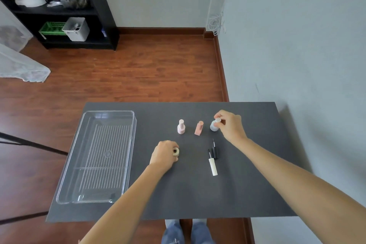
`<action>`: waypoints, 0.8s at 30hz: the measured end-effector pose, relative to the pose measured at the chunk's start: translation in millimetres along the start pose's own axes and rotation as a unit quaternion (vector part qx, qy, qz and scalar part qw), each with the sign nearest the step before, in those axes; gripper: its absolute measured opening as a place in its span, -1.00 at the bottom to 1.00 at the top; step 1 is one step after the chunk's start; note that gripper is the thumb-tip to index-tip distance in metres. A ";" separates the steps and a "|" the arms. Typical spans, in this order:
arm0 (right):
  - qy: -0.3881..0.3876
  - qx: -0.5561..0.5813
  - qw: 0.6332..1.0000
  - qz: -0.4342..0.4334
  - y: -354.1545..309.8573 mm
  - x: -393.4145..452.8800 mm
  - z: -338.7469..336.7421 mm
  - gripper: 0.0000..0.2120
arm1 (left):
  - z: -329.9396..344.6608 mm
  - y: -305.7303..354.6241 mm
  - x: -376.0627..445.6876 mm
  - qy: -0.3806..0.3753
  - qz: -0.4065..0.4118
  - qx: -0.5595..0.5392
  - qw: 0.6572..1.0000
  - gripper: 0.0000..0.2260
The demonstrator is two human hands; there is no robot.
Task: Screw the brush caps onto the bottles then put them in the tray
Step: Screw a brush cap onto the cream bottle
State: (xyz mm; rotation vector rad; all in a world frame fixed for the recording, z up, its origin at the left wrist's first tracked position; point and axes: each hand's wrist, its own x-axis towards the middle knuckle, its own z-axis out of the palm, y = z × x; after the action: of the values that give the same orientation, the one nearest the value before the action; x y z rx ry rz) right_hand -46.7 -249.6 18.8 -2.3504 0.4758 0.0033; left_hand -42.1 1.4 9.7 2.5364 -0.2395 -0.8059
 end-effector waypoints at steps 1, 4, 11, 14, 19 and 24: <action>-0.001 0.002 1.000 0.000 0.4 -1.0 0.9 -0.85 | 0.2 0.2 0.1 0.002 0.002 -0.003 1.000 -0.73; -0.015 0.030 0.999 0.023 1.6 -8.8 1.0 -0.69 | -0.1 2.3 -0.5 0.012 0.014 -0.013 1.000 -0.80; 0.090 0.077 0.985 0.123 20.0 -78.3 26.8 -0.77 | -6.2 7.1 -9.1 0.051 0.039 -0.081 0.995 -0.91; 0.030 0.058 0.979 0.194 24.8 -111.7 45.8 -0.60 | -8.9 9.9 -14.3 0.057 0.046 -0.093 0.993 -0.91; -0.011 -0.035 0.974 0.222 16.6 -133.2 60.5 -0.55 | -11.7 14.5 -23.5 0.053 0.062 -0.108 0.991 -0.91; -0.039 -0.071 0.974 0.213 13.0 -138.9 55.3 -0.71 | -19.5 16.4 -30.2 0.058 0.076 -0.113 0.989 -0.91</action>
State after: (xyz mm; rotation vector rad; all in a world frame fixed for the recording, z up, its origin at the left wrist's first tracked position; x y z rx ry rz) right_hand -173.1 -174.9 -11.6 -2.3291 0.9595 0.3394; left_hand -55.7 3.4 46.8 2.3108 -0.2817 -0.5894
